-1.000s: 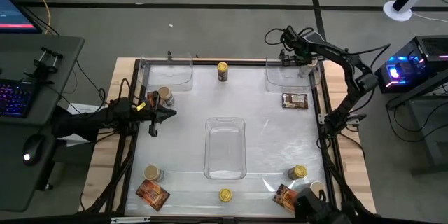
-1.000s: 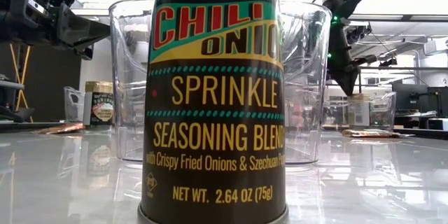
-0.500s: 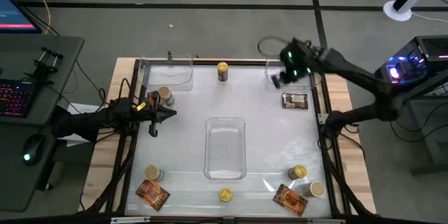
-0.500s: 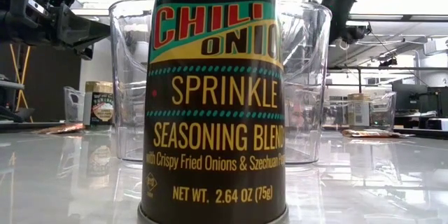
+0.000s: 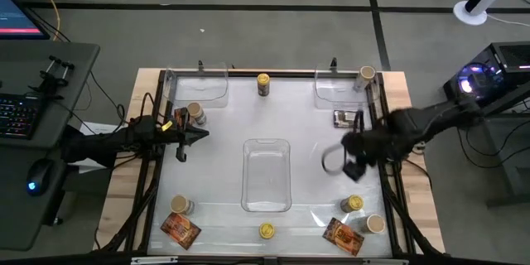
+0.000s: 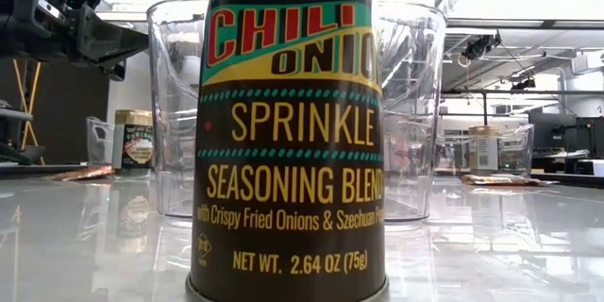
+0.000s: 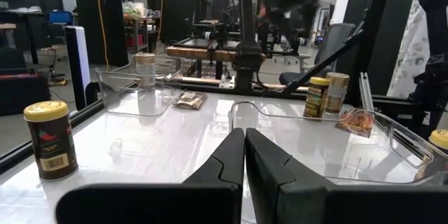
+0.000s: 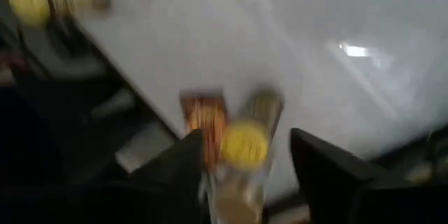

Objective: Sort spices by type
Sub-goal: Put the bottom right brown seasoning bottle into the right transparent bin aligned with the other brown seasoning bottle

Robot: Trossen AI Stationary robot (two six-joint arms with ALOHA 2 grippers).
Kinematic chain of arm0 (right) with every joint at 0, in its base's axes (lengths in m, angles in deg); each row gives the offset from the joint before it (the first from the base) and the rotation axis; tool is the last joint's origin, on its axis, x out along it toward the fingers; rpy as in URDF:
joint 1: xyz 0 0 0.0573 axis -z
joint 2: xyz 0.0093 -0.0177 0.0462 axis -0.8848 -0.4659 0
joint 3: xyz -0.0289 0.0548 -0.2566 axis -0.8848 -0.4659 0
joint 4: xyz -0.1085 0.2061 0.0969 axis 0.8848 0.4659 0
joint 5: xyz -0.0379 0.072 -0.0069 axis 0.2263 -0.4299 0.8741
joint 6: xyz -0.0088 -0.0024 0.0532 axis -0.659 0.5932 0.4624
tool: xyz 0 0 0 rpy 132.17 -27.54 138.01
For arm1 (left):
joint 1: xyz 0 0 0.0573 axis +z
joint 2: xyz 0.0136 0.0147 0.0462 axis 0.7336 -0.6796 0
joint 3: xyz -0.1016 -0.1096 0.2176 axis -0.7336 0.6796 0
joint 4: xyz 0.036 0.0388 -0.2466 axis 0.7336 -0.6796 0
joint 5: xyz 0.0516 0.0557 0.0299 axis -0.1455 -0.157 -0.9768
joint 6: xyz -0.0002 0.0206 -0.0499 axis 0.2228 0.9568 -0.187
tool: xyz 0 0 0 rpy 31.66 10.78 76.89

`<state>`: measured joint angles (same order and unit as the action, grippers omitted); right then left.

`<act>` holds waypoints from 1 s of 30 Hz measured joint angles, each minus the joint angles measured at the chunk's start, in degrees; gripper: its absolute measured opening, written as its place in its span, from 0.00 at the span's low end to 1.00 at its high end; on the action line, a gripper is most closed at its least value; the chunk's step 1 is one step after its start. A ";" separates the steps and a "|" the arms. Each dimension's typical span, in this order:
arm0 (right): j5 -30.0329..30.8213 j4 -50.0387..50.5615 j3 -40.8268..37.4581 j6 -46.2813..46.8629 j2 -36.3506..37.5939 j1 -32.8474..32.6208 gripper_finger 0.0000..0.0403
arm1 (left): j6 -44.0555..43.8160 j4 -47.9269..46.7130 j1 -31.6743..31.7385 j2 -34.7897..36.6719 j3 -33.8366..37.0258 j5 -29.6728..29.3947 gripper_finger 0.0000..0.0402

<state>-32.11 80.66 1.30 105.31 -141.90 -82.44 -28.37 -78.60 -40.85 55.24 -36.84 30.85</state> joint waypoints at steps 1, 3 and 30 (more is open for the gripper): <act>-1.45 0.33 0.00 1.56 -0.58 -2.49 0.59 | 0.01 -0.02 0.00 0.01 0.00 0.00 0.01; -4.14 1.29 0.00 4.77 -1.95 -7.06 0.68 | -0.01 -0.02 0.00 0.00 0.00 0.00 0.01; -16.25 -2.29 0.00 14.92 -20.08 -24.21 0.85 | 0.01 -0.01 0.00 0.00 0.00 0.00 0.01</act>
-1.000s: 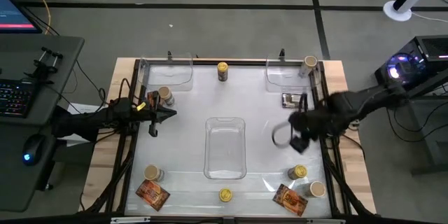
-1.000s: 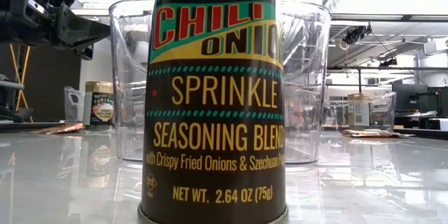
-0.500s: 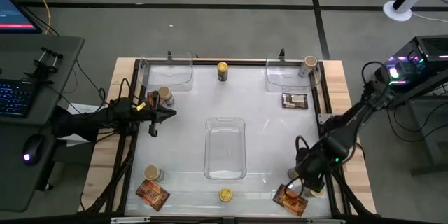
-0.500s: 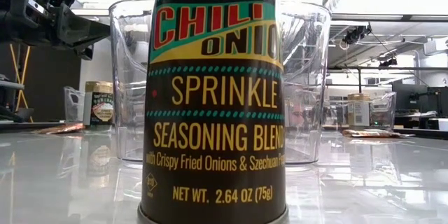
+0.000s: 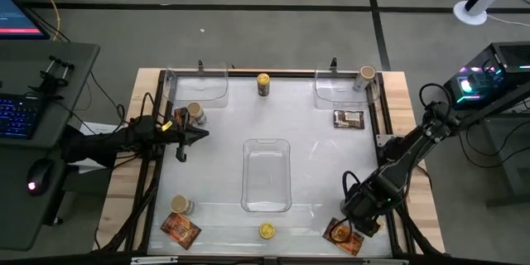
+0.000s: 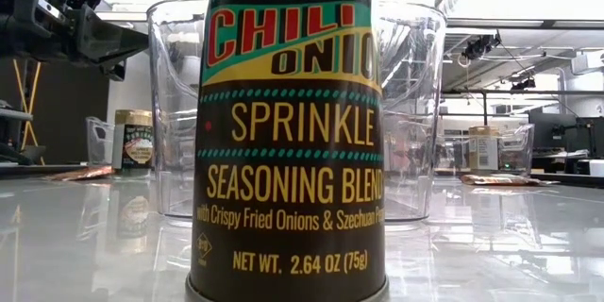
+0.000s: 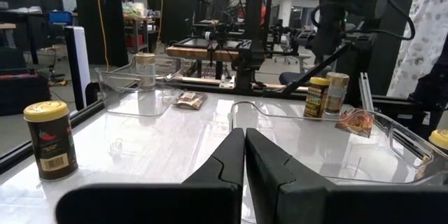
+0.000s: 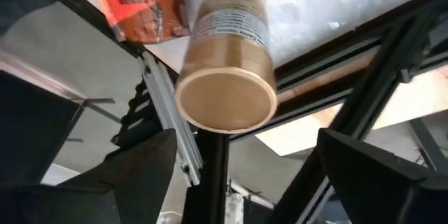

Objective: Sort spices by type
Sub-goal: Put the bottom right brown seasoning bottle into the right transparent bin aligned with the other brown seasoning bottle

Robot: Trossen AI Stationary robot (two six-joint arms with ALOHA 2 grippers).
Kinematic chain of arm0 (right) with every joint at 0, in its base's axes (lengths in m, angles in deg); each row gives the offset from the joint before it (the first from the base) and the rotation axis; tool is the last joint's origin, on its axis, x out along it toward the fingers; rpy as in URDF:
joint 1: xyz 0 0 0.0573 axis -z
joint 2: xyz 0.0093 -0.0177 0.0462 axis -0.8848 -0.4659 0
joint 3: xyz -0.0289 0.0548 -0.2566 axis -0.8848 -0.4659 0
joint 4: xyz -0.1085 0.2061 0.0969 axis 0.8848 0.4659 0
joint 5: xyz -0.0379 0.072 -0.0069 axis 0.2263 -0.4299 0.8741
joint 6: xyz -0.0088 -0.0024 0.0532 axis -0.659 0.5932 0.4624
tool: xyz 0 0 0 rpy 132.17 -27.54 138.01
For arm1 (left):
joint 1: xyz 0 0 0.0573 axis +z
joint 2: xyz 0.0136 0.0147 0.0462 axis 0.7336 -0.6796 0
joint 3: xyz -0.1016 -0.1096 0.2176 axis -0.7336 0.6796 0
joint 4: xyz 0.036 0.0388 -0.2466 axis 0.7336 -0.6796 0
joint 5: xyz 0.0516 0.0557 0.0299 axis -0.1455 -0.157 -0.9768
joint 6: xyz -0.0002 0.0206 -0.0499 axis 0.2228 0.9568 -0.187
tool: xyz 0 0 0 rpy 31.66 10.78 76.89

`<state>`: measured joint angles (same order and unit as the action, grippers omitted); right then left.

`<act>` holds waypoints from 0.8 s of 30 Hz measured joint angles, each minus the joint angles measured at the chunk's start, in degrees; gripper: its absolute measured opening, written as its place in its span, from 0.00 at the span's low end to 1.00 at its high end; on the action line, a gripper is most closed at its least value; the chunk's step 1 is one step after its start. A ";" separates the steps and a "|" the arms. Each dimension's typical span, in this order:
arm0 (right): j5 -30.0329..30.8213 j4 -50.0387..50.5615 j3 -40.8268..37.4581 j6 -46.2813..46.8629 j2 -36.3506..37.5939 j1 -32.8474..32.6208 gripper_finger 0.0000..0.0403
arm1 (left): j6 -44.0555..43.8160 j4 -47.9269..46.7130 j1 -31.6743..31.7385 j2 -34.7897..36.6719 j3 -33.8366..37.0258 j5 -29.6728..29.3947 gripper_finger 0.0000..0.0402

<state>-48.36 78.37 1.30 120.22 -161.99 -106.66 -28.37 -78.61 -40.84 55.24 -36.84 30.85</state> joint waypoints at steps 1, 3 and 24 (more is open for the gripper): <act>0.00 -0.78 0.00 0.02 0.00 0.00 0.85 | 0.01 -0.01 0.01 0.01 0.00 0.00 0.01; 0.01 -2.52 0.00 0.01 0.00 0.00 0.85 | 0.01 -0.01 0.01 0.00 0.00 0.00 0.01; 0.81 -6.10 0.00 -5.58 0.00 0.46 0.86 | 0.01 -0.01 0.01 0.02 0.00 0.00 0.01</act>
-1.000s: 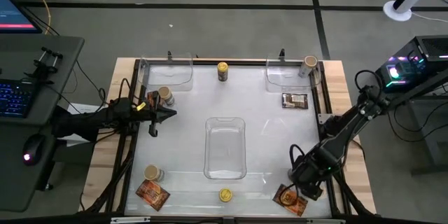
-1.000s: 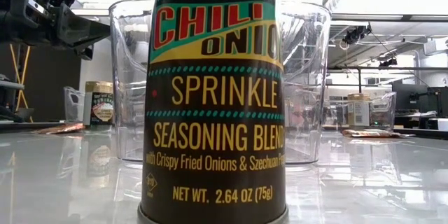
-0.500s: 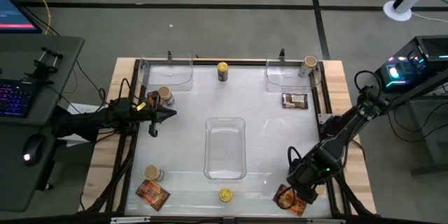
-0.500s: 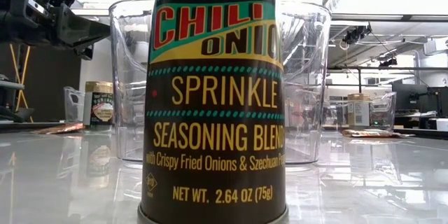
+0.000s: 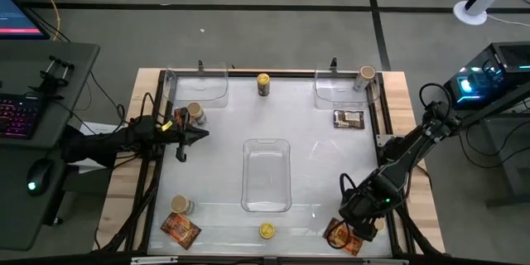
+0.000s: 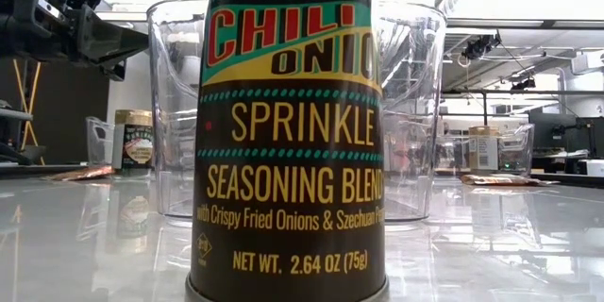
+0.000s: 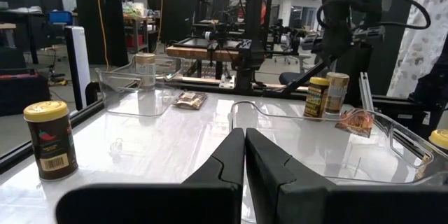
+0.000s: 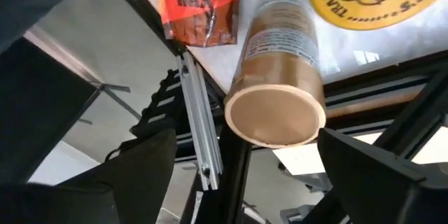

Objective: Sort spices by type
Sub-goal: Put the bottom right brown seasoning bottle into the right transparent bin aligned with the other brown seasoning bottle

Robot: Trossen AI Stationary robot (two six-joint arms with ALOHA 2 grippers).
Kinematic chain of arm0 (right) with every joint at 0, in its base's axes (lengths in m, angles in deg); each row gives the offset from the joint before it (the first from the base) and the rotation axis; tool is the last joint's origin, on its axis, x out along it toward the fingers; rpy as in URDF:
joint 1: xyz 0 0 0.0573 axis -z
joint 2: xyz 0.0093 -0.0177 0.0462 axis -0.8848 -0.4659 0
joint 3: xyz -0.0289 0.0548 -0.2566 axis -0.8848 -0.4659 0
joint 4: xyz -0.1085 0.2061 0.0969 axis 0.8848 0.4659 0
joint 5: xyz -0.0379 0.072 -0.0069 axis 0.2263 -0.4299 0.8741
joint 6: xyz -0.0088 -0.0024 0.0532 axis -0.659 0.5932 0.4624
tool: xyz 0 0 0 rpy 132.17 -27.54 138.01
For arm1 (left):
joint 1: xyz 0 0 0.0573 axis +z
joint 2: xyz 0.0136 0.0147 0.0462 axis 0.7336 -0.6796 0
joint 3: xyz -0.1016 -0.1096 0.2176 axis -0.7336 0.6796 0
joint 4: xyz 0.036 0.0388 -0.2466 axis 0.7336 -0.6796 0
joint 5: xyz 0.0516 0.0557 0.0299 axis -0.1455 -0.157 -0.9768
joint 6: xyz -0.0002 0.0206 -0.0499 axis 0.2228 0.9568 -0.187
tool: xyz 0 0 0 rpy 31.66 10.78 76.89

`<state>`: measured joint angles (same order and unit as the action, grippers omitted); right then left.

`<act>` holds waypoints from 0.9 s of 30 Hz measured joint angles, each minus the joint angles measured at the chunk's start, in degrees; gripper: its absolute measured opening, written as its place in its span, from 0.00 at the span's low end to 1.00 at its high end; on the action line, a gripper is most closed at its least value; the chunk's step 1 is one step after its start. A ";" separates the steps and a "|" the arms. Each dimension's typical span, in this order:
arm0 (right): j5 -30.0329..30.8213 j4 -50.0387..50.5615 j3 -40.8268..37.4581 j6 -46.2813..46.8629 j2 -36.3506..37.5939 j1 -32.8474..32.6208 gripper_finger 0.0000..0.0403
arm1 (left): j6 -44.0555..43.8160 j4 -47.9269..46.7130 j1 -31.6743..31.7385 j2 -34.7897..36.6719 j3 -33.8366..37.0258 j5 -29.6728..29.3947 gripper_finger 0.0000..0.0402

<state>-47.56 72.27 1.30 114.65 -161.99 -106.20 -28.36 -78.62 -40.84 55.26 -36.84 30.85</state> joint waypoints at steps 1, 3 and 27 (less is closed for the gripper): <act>0.40 0.41 0.00 0.21 0.00 0.00 0.87 | 0.00 0.00 0.00 -0.02 0.00 0.00 0.01; 0.57 1.95 0.00 0.50 0.02 -0.08 0.90 | -0.01 0.00 0.00 -0.02 0.00 0.00 0.01; 6.75 1.66 0.00 10.20 0.04 -4.65 0.94 | 0.00 0.00 0.00 0.00 0.00 0.00 0.01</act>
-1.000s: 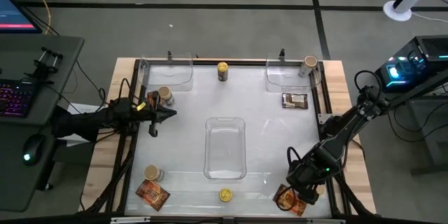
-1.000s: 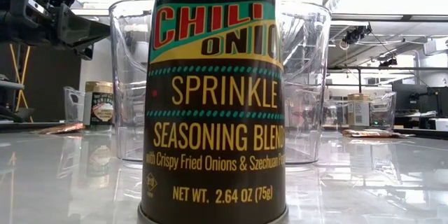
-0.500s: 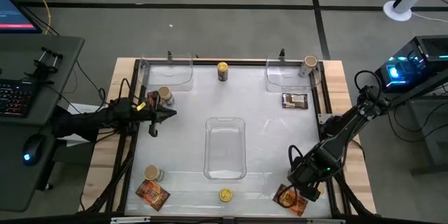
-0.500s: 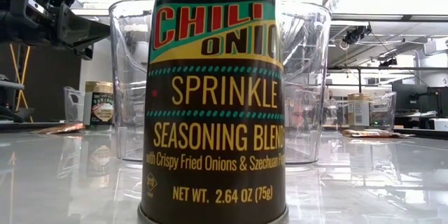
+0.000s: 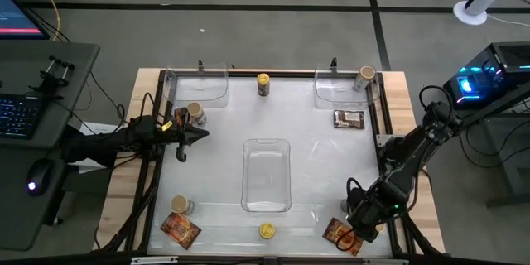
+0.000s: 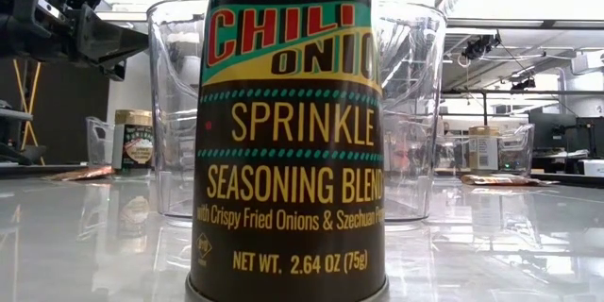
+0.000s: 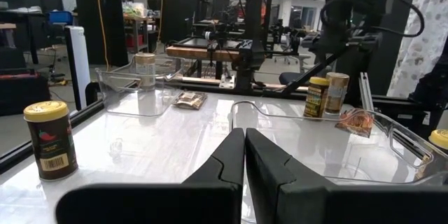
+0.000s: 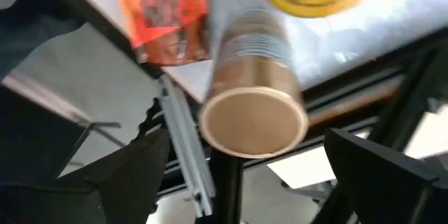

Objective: Sort spices by type
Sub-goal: Put the bottom right brown seasoning bottle into the right transparent bin aligned with the other brown seasoning bottle

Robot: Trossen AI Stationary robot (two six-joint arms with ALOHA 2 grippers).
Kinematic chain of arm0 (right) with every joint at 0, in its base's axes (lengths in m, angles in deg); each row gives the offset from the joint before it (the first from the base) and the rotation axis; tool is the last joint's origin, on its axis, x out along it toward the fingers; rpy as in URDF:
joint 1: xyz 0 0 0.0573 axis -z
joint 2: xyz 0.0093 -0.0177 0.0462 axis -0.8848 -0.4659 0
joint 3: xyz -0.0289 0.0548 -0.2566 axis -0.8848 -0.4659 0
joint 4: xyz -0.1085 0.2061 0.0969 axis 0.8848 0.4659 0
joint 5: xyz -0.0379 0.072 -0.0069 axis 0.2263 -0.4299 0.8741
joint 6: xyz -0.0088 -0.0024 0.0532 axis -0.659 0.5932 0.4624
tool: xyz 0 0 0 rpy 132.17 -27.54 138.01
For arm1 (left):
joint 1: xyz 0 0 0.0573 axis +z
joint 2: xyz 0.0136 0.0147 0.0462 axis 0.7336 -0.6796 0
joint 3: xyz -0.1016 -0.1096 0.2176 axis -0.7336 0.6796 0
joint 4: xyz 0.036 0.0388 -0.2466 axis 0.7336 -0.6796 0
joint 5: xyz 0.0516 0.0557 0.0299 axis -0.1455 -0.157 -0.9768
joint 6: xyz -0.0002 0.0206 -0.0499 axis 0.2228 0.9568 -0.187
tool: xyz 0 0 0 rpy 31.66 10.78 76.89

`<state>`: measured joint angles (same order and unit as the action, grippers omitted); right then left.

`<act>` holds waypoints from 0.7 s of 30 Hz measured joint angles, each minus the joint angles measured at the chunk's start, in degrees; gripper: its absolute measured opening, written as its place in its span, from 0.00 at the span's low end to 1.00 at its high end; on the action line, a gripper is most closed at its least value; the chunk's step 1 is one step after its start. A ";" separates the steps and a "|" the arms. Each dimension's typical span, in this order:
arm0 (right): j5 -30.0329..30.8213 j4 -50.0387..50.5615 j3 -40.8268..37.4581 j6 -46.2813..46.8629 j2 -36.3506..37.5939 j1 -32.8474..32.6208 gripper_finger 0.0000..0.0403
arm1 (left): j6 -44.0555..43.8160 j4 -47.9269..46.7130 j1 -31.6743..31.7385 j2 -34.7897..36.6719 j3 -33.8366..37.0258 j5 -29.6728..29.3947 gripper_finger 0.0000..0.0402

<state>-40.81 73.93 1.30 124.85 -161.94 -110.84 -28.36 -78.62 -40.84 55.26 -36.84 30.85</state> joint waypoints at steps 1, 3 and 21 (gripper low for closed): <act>0.15 0.86 0.00 0.74 0.00 -0.15 0.94 | 0.00 0.00 -0.02 0.00 0.00 0.00 0.01; 0.29 1.85 0.00 1.76 0.00 -0.31 0.94 | -0.02 0.00 0.00 0.00 0.00 0.00 0.01; -1.08 0.23 0.00 0.43 -4.95 -0.31 0.94 | 0.00 0.00 -0.01 0.00 0.00 0.00 0.01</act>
<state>-41.89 74.16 1.30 125.28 -166.90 -111.16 -28.36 -78.62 -40.85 55.26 -36.84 30.85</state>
